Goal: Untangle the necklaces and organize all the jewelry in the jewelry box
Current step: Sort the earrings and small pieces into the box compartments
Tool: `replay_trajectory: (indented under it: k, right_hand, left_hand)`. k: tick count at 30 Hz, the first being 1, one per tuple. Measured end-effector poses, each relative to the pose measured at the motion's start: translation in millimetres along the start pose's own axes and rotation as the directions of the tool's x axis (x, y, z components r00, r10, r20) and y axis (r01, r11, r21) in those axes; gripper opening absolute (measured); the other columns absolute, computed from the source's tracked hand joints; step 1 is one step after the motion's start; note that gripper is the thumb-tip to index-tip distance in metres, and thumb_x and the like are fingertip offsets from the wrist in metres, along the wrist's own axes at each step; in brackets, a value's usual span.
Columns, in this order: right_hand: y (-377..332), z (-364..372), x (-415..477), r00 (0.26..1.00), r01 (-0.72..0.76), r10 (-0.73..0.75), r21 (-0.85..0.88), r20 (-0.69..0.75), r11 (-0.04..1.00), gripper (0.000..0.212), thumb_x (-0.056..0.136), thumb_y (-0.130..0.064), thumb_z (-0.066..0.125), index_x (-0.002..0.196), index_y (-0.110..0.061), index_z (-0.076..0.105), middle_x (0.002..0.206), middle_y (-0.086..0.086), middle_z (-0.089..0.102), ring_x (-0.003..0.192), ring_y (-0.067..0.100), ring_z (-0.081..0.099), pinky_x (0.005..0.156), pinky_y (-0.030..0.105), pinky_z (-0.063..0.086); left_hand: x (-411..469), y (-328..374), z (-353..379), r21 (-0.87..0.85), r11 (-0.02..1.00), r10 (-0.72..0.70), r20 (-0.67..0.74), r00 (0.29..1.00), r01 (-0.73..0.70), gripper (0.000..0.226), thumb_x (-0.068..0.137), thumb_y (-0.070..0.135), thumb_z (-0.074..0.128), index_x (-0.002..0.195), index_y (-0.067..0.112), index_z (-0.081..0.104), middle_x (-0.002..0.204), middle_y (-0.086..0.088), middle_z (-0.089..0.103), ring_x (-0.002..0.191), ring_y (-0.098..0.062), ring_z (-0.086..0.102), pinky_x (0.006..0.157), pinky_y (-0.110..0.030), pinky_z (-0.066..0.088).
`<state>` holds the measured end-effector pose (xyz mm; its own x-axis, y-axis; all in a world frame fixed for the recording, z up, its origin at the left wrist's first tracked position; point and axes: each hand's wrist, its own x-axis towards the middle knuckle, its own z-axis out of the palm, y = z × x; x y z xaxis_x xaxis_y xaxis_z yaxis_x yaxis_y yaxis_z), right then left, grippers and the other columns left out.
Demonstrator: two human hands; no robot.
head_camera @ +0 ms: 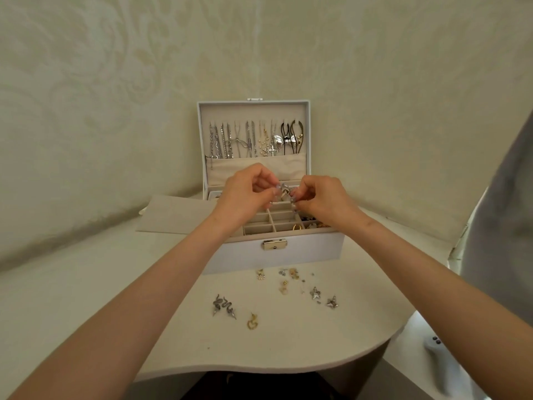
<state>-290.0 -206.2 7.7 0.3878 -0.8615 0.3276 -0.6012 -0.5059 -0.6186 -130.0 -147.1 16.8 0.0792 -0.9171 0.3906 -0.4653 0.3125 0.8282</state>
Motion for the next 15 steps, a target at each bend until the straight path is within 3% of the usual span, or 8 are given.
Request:
replay_trajectory:
  k: [3, 8, 11, 13, 15]
  right_hand:
    - [3.4, -1.5, -1.2, 0.999, 0.019, -0.017, -0.075, 0.028, 0.997, 0.016, 0.077, 0.002, 0.065, 0.076, -0.013, 0.062, 0.073, -0.004, 0.06, 0.07, 0.013, 0.055, 0.058, 0.016, 0.041]
    - [4.8, -0.5, -3.1, 0.998, 0.053, -0.05, -0.115, 0.036, 0.992, 0.019, 0.077, 0.001, 0.064, 0.077, -0.017, 0.063, 0.074, -0.006, 0.06, 0.068, 0.009, 0.053, 0.054, 0.006, 0.037]
    - [4.3, -1.1, -4.5, 0.996, 0.075, -0.07, -0.111, 0.048, 0.991, 0.021, 0.076, 0.002, 0.064, 0.075, -0.018, 0.061, 0.075, -0.006, 0.06, 0.066, 0.006, 0.052, 0.054, 0.004, 0.037]
    - [5.4, -1.9, -4.7, 0.997, 0.063, -0.06, -0.076, 0.041, 0.995, 0.021, 0.075, 0.003, 0.064, 0.073, -0.018, 0.061, 0.073, -0.006, 0.06, 0.064, 0.005, 0.052, 0.056, 0.005, 0.039]
    - [7.3, -1.7, -5.0, 0.999, 0.041, -0.04, -0.037, 0.032, 0.998, 0.025, 0.075, 0.004, 0.065, 0.068, -0.019, 0.059, 0.07, -0.009, 0.059, 0.063, 0.005, 0.052, 0.057, 0.007, 0.04]
  left_hand:
    - [2.2, -2.8, 3.4, -0.069, 0.997, -0.033, 0.024, 0.999, 0.034, 0.013, 0.085, 0.0, 0.064, 0.086, 0.013, 0.059, 0.077, -0.004, 0.066, 0.069, -0.011, 0.067, 0.067, -0.024, 0.057]
    - [4.8, -7.2, 11.9, -0.098, 0.981, -0.151, 0.136, 0.979, 0.165, 0.015, 0.085, -0.007, 0.06, 0.084, 0.007, 0.059, 0.074, -0.01, 0.064, 0.062, -0.01, 0.066, 0.065, -0.023, 0.058]
    - [6.8, -13.2, 16.4, 0.155, 0.977, -0.17, 0.13, 0.977, 0.149, 0.015, 0.083, -0.001, 0.065, 0.079, 0.013, 0.061, 0.072, -0.005, 0.065, 0.062, -0.011, 0.063, 0.067, -0.028, 0.057]
    - [8.0, -15.7, 17.7, 0.349, 0.933, -0.132, 0.104, 0.986, 0.089, 0.015, 0.079, 0.006, 0.069, 0.078, 0.019, 0.064, 0.074, 0.002, 0.065, 0.074, -0.014, 0.064, 0.077, -0.033, 0.054]
    - [6.8, -15.5, 18.4, 0.419, 0.904, -0.134, 0.094, 0.987, 0.083, 0.016, 0.078, 0.009, 0.07, 0.076, 0.024, 0.064, 0.076, 0.005, 0.065, 0.082, -0.017, 0.065, 0.081, -0.037, 0.052]
